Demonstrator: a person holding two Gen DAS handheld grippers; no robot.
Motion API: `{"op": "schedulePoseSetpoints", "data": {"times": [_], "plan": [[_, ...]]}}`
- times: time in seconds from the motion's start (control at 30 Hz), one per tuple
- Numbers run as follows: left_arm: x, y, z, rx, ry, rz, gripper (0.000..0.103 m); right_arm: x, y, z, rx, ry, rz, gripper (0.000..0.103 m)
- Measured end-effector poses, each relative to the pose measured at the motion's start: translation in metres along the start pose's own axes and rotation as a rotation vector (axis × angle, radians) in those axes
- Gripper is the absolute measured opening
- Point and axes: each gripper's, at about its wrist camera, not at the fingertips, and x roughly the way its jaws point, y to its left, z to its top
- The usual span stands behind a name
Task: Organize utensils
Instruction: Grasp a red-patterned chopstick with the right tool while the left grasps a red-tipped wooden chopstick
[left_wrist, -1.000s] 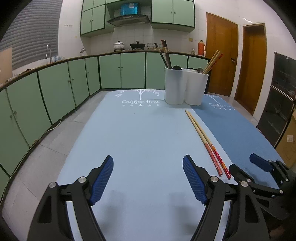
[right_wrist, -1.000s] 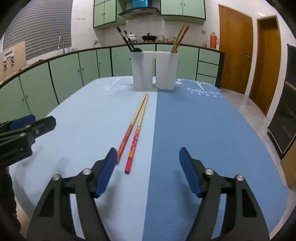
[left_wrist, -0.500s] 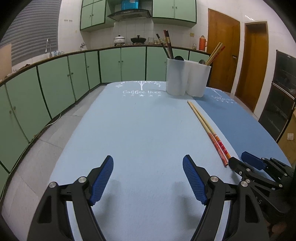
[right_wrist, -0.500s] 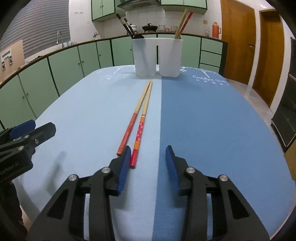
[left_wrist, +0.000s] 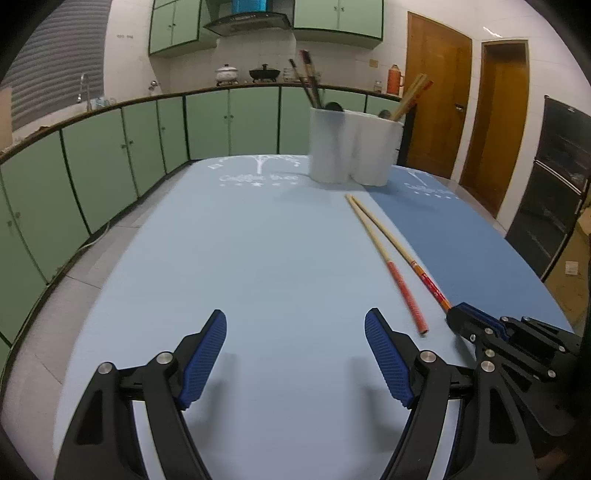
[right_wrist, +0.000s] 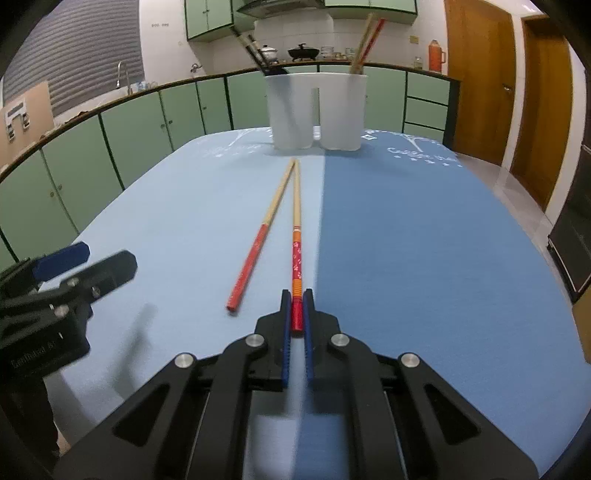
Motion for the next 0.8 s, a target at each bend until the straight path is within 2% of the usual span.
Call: {"op": "schedulePoseSetpoints", "data": {"times": [0.3, 0.47, 0.67, 0.73, 0.8], "plan": [[0.018, -0.048, 0.002, 0.024, 0.043, -0.072, 0.076, -0.017, -0.058, 0.012, 0.114, -0.042, -0.052, 0.005], [0.028, -0.066, 0.001, 0.044, 0.064, -0.071, 0.069, -0.02, -0.069, 0.009, 0.118, -0.04, -0.047, 0.005], [0.036, -0.078, 0.0, 0.062, 0.083, -0.056, 0.044, -0.022, -0.074, 0.008, 0.117, -0.045, -0.035, 0.005], [0.037, -0.082, 0.0, 0.063, 0.085, -0.056, 0.031, -0.023, -0.076, 0.007, 0.119, -0.045, -0.031, 0.005], [0.038, -0.085, 0.0, 0.067, 0.084, -0.051, 0.023, -0.023, -0.077, 0.007, 0.122, -0.043, -0.027, 0.005]]}}
